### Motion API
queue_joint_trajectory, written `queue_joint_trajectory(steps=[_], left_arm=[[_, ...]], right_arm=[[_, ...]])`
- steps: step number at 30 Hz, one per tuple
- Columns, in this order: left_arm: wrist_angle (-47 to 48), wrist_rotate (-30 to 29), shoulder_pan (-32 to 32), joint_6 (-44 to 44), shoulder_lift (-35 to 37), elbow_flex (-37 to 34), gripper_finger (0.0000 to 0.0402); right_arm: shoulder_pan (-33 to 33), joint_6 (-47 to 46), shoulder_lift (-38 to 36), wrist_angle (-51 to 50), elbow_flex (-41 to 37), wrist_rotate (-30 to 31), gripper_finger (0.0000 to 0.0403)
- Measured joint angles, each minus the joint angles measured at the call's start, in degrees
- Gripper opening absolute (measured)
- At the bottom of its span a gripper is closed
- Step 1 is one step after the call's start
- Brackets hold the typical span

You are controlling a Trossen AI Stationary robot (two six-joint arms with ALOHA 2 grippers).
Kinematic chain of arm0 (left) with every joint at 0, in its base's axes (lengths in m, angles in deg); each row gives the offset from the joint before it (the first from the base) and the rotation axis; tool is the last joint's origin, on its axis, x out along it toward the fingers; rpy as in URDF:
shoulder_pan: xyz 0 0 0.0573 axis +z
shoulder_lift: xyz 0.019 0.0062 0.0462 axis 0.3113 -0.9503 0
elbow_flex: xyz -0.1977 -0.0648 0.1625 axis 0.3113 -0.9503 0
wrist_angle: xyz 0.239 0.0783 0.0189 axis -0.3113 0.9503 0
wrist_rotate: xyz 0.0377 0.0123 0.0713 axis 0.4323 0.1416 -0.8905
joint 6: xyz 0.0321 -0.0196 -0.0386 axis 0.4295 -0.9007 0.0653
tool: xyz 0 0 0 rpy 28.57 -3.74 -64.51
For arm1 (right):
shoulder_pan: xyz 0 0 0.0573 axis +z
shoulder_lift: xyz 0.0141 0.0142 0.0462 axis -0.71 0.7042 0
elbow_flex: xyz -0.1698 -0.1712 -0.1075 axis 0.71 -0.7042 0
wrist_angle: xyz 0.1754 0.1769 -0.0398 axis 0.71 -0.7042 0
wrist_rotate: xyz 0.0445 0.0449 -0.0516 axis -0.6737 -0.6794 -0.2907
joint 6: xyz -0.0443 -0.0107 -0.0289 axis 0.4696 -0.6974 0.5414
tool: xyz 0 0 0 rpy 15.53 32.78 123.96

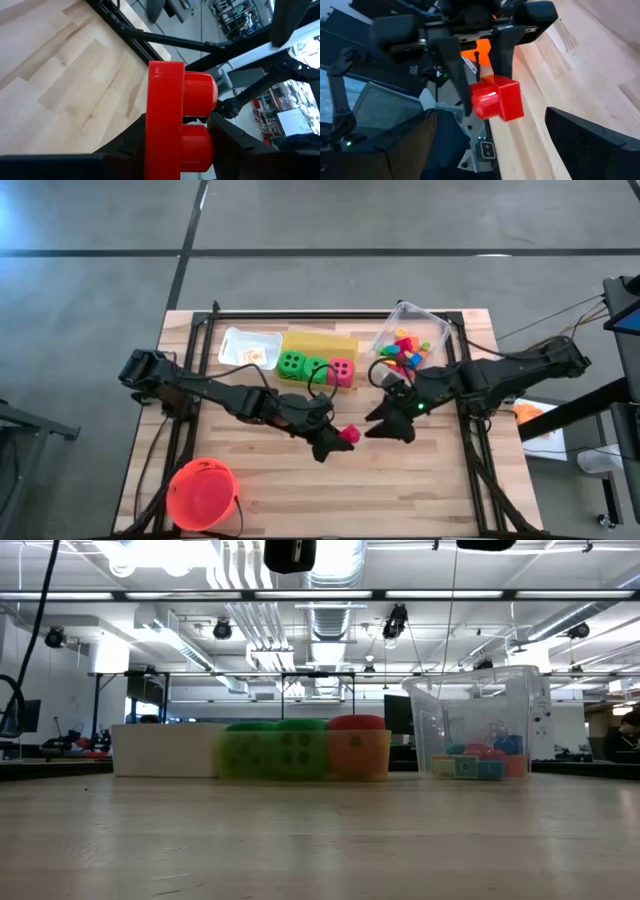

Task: Pick & Place Toys
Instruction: Put the red game piece into the transparent bin

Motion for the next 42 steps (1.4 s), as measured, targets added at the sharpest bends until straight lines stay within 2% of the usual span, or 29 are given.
queue_joint_trajectory(steps=[9, 15, 19, 32, 42], left_arm=[[-2.8, 0.9, 0.0, 0.2, 0.0, 0.4, 0.0148], [-7.1, 3.4, 0.0, 0.3, 0.0, 0.5, 0.0148], [-9.1, 4.2, 0.0, 0.5, 0.0, 0.5, 0.0148], [-11.1, 4.2, 0.4, -0.4, 0.0, 0.5, 0.0148], [-11.4, 4.2, 0.6, -0.6, 0.0, 0.5, 0.0148]], right_arm=[[0.0, -1.0, 5.3, 8.1, 0.0, -2.3, 0.0370], [0.0, 0.1, 5.9, 11.1, 0.0, -4.0, 0.0363], [0.0, 0.3, 5.4, 11.4, 0.0, -4.1, 0.0326], [0.3, 0.1, 5.3, 15.5, 0.0, -5.8, 0.0160], [0.8, 0.1, 5.3, 15.9, 0.0, -6.0, 0.0156]])
